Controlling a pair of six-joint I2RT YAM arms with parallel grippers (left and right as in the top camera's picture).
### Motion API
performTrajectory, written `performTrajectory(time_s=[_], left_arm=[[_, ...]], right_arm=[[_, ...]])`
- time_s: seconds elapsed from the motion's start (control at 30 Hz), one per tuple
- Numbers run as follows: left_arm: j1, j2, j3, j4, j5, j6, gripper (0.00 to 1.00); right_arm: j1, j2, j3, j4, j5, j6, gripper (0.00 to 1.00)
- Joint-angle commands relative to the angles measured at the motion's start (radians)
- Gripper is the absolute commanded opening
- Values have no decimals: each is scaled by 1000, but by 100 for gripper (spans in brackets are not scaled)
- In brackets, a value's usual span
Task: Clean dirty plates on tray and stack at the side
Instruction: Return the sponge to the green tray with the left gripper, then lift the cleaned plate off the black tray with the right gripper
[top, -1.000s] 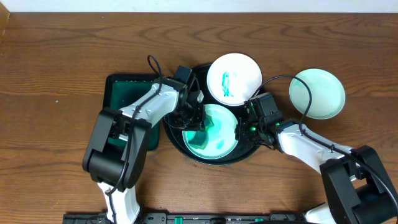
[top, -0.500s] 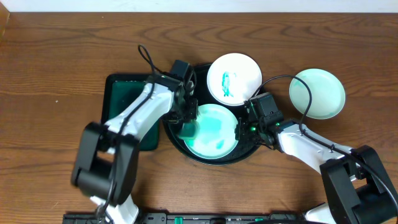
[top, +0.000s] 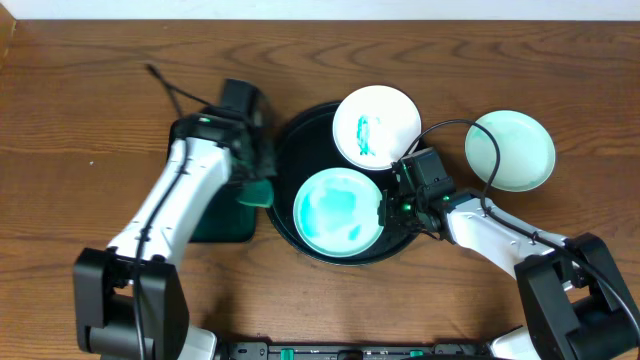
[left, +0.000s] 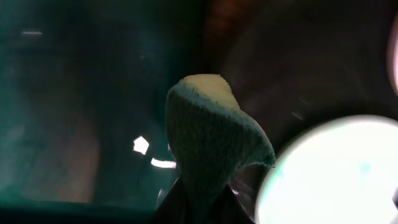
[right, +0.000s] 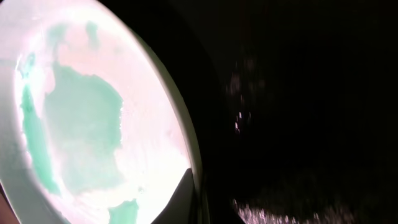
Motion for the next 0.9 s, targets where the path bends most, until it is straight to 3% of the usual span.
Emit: performTrajectory(time_s=[0.0,0.23,0.43,0.87], left_arm=[[99,-7,17,-9,-31,-19,7],[226,-6,10,-14,-31,-19,8],[243,16,4,-8,-31,-19,8],[243,146,4,31,0,-19,7]], right_arm=[[14,-25,-8,-64,19,-90,1],[14,-186,63,-183,73,-163,1],[16,-300,119,-288,148,-212,2],[155,-352,350,-581,684,-249,1]])
